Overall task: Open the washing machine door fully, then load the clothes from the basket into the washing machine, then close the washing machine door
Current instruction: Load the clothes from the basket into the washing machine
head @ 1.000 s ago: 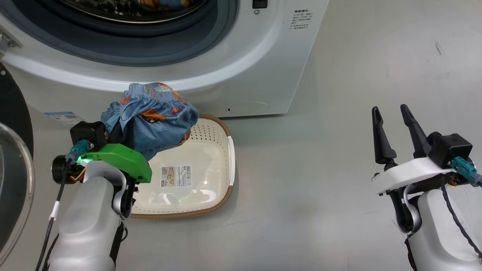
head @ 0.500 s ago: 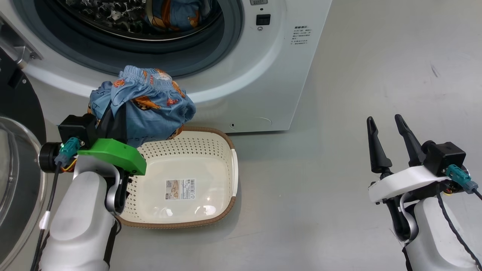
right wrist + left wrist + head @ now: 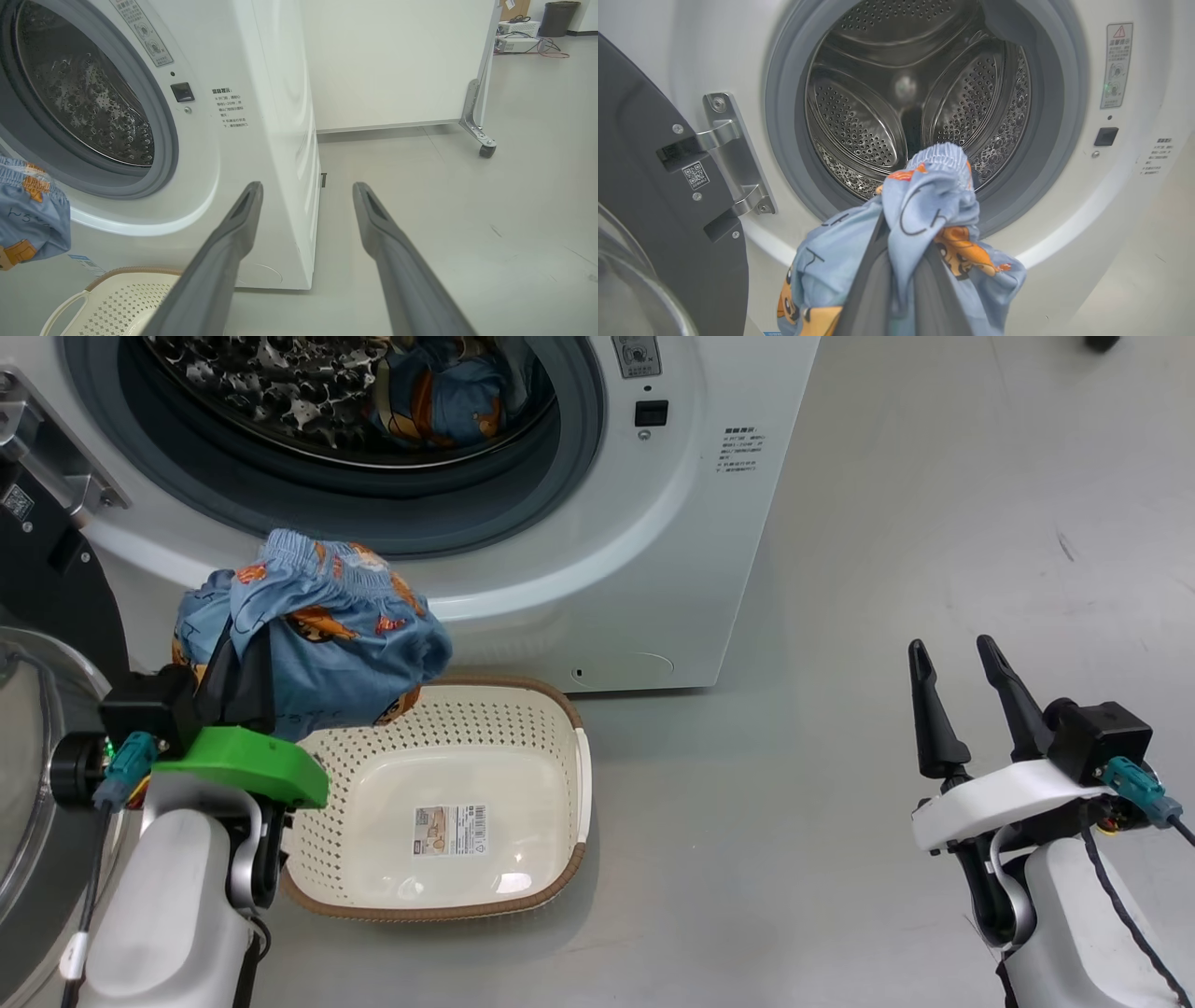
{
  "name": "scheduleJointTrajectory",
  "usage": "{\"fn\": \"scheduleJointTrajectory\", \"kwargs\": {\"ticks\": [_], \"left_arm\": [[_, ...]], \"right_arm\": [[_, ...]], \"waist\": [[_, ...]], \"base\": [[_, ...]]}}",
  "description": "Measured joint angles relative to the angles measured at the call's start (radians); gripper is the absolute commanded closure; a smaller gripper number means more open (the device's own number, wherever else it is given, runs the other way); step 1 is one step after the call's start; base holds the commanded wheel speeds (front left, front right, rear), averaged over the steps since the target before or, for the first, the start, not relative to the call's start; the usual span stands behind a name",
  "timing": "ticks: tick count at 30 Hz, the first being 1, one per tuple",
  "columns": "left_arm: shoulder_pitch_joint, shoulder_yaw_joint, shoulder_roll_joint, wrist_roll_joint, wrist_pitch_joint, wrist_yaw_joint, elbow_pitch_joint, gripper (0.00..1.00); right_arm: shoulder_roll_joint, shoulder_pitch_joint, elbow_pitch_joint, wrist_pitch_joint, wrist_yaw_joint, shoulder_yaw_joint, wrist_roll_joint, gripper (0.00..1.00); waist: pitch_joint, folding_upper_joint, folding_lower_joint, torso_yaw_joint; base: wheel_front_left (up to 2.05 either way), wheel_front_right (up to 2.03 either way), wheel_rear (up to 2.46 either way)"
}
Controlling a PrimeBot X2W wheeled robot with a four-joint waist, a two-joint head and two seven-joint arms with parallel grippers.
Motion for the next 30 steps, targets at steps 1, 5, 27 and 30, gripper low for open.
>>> {"fn": "scheduleJointTrajectory", "kwargs": {"ticks": [1,5,27,30], "left_arm": [[0.011,0.003,0.004,0.000,0.000,0.003,-0.008,1.00],[0.053,0.026,0.007,0.000,0.000,0.009,-0.035,1.00],[0.205,0.084,0.005,0.030,0.000,0.031,-0.149,1.00],[0.223,0.087,0.003,0.030,0.000,0.031,-0.162,1.00]], "right_arm": [[-0.001,0.003,0.000,0.000,0.000,-0.001,0.003,0.00],[-0.003,0.019,0.000,0.000,0.000,-0.002,0.004,0.00],[-0.017,0.027,-0.024,0.000,0.000,0.002,0.003,0.00],[-0.020,0.036,-0.028,0.000,0.000,0.002,0.003,0.00]], "waist": [[-0.003,0.0000,0.0000,0.000],[-0.016,0.0000,0.0000,0.002],[-0.049,0.0000,0.0000,-0.014],[-0.047,0.0000,0.0000,-0.017]], "base": [[0.00,0.00,0.00],[0.00,0.00,0.00],[0.00,0.00,0.00],[0.00,0.00,0.00]]}}
